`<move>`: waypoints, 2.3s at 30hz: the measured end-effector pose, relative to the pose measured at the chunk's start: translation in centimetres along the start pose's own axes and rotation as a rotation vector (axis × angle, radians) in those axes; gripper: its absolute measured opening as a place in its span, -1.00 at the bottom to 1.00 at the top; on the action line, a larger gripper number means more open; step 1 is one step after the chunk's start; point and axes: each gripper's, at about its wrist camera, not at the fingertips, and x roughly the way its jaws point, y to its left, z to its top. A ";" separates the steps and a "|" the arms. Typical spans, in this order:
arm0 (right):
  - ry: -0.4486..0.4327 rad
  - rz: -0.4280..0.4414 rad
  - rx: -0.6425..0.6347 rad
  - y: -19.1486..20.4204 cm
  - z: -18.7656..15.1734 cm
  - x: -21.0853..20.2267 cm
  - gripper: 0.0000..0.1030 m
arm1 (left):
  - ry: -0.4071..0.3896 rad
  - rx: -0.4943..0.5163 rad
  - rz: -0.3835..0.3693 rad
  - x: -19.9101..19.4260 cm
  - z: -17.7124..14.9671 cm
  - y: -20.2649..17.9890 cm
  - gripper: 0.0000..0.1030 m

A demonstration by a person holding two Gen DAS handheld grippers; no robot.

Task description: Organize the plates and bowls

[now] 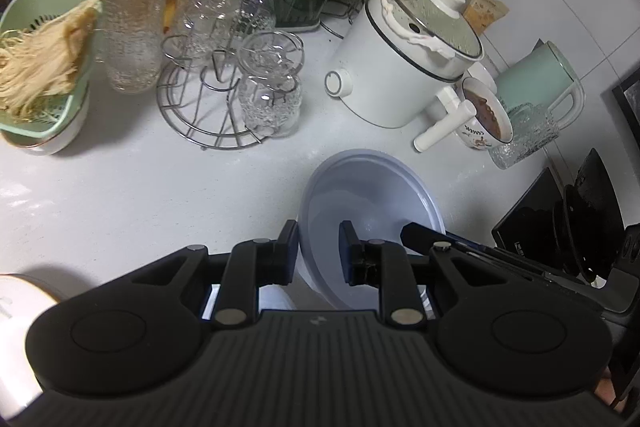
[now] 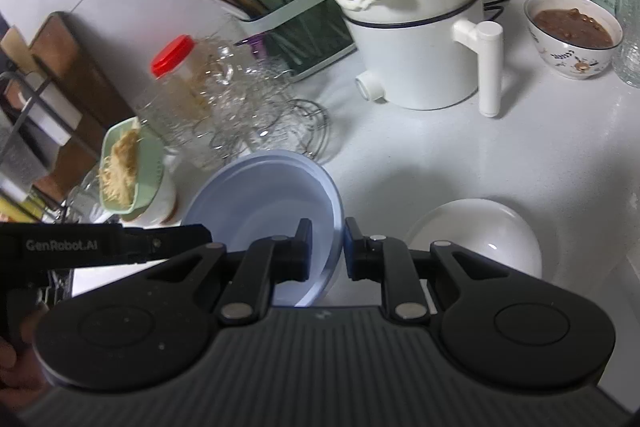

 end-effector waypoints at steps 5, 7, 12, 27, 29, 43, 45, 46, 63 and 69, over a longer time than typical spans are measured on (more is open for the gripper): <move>0.022 0.038 -0.006 0.6 -0.6 0.0 -0.63 | -0.015 -0.021 0.018 -1.3 -0.8 0.9 -0.52; 0.033 0.054 -0.011 1.0 -0.9 0.0 -0.63 | -0.020 -0.026 0.032 -1.9 -1.2 1.3 -0.52; 0.063 0.077 -0.051 2.3 -1.6 0.1 -0.63 | -0.028 -0.057 0.054 -2.9 -2.6 2.4 -0.52; 0.161 0.101 -0.152 4.8 -4.6 2.3 -0.63 | 0.015 -0.108 0.152 -2.6 -6.4 5.9 -0.51; 0.176 0.101 -0.158 5.0 -5.2 2.7 -0.63 | 0.025 -0.112 0.163 -2.3 -6.9 6.3 -0.50; 0.153 0.070 -0.181 5.7 -5.8 2.6 -0.59 | 0.042 -0.081 0.181 -2.3 -7.2 6.5 -0.16; 0.141 0.068 -0.189 5.8 -5.6 2.3 -0.59 | 0.031 -0.070 0.186 -2.8 -6.9 6.3 -0.14; 0.136 0.069 -0.190 5.8 -5.4 2.1 -0.57 | 0.026 -0.062 0.187 -3.1 -6.8 6.1 -0.13; -0.043 0.028 -0.199 6.0 -3.1 -3.2 -0.35 | -0.097 0.007 0.160 -7.7 -4.0 2.7 -0.13; -0.092 -0.003 -0.185 5.3 -3.2 -4.9 -0.35 | -0.103 0.077 0.142 -7.6 -4.3 0.9 -0.13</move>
